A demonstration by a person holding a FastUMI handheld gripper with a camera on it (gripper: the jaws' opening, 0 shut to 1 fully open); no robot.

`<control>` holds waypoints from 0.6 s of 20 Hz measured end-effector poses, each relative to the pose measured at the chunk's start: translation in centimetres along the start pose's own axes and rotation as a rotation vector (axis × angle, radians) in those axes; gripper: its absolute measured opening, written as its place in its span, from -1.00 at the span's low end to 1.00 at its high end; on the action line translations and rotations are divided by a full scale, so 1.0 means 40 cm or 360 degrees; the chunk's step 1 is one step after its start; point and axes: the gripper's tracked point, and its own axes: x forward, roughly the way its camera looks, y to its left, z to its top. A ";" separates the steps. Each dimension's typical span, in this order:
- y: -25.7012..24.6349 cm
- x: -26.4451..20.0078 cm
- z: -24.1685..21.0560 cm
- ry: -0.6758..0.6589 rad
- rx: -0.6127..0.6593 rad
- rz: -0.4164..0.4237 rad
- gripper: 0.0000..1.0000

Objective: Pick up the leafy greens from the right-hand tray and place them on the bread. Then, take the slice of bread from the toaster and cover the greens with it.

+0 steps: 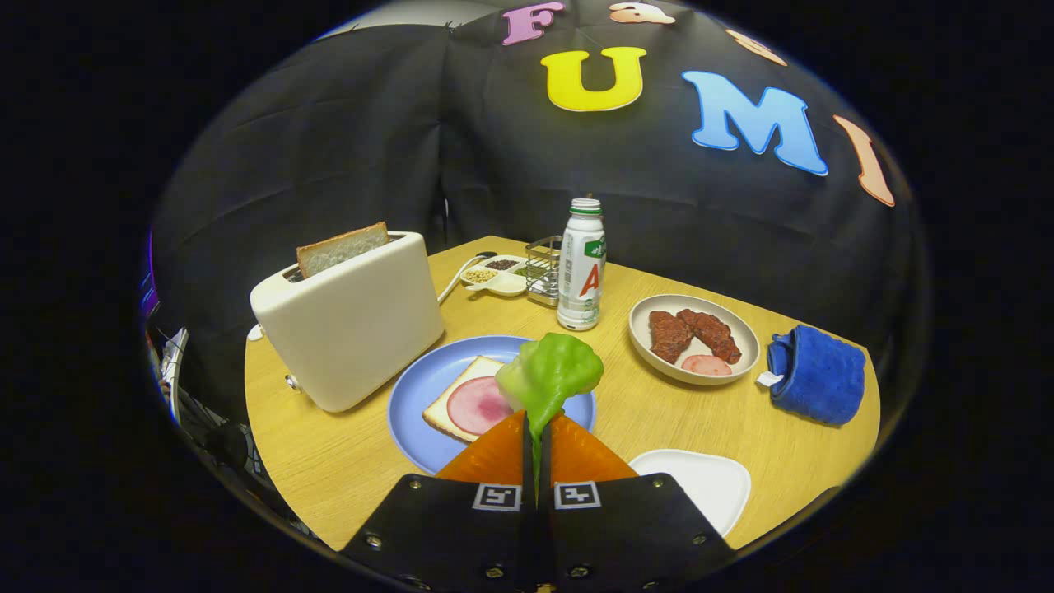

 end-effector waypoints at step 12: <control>0.097 0.140 0.011 0.0085 -0.0167 0.0059 -0.78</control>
